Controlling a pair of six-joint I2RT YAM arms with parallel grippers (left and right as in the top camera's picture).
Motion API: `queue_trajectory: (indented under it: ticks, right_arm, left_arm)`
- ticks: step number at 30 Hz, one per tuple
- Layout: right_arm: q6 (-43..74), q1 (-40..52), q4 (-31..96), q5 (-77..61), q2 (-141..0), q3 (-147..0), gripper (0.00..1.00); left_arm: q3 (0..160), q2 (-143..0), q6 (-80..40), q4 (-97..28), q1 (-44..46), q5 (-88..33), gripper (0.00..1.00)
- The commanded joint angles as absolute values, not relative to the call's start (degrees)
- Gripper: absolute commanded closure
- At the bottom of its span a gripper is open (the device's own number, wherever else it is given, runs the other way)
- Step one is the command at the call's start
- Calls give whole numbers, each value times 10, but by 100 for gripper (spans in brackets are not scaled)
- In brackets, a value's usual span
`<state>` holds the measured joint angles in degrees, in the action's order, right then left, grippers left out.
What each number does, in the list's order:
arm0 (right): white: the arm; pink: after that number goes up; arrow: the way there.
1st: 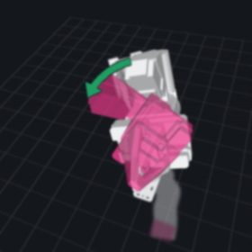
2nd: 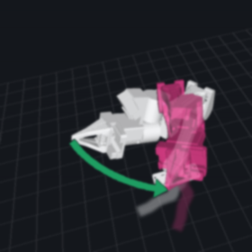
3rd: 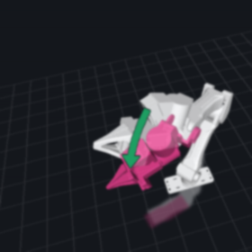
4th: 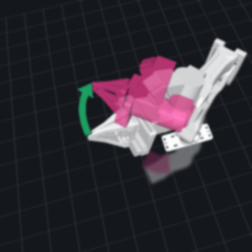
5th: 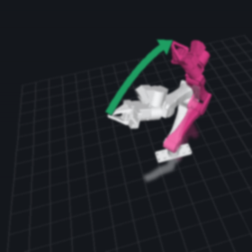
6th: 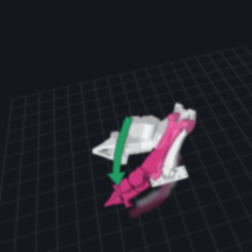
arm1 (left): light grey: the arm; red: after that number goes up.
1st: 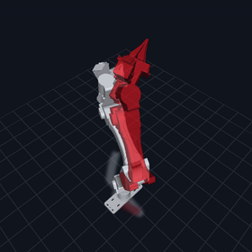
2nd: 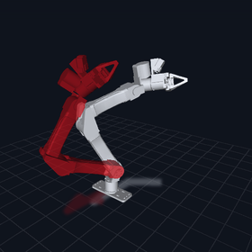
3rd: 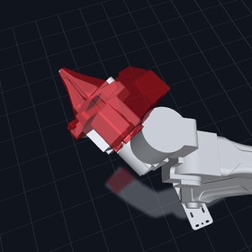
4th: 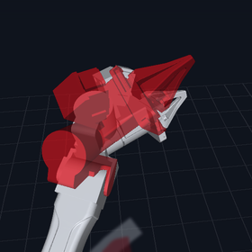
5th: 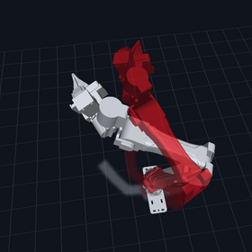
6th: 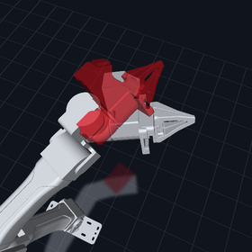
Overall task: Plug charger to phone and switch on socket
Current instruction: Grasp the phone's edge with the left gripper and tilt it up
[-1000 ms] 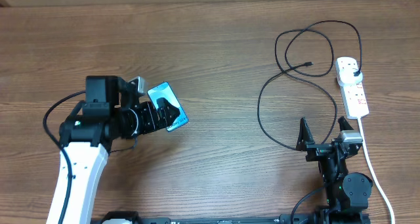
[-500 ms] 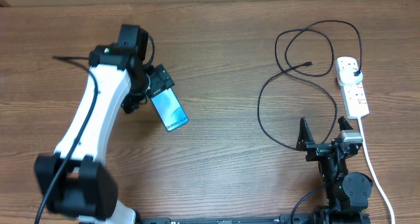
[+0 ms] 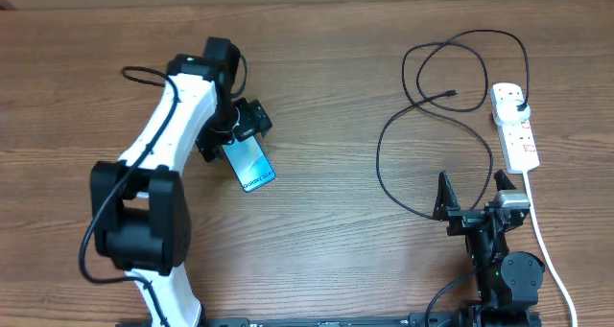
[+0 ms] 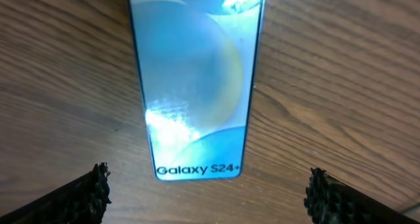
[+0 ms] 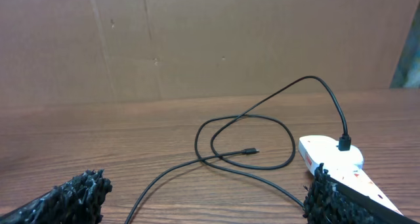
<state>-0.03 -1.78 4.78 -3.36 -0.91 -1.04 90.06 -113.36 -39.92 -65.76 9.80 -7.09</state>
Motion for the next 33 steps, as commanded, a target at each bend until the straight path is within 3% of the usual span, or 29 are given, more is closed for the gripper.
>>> queue_trajectory:
  ticks: [1, 19, 33]
  right_arm:
    - [-3, -15, 46, -26, -7, -5, 0]
    - [-3, -15, 46, -26, -7, -5, 0]
    - [-3, -15, 46, -26, -7, -5, 0]
  left_arm:
    - [910, -1185, -392, -657, 102, -71, 0]
    - [877, -1216, -395, -625, 103, -19, 1]
    - [804, -1216, -417, -533, 103, -46, 0]
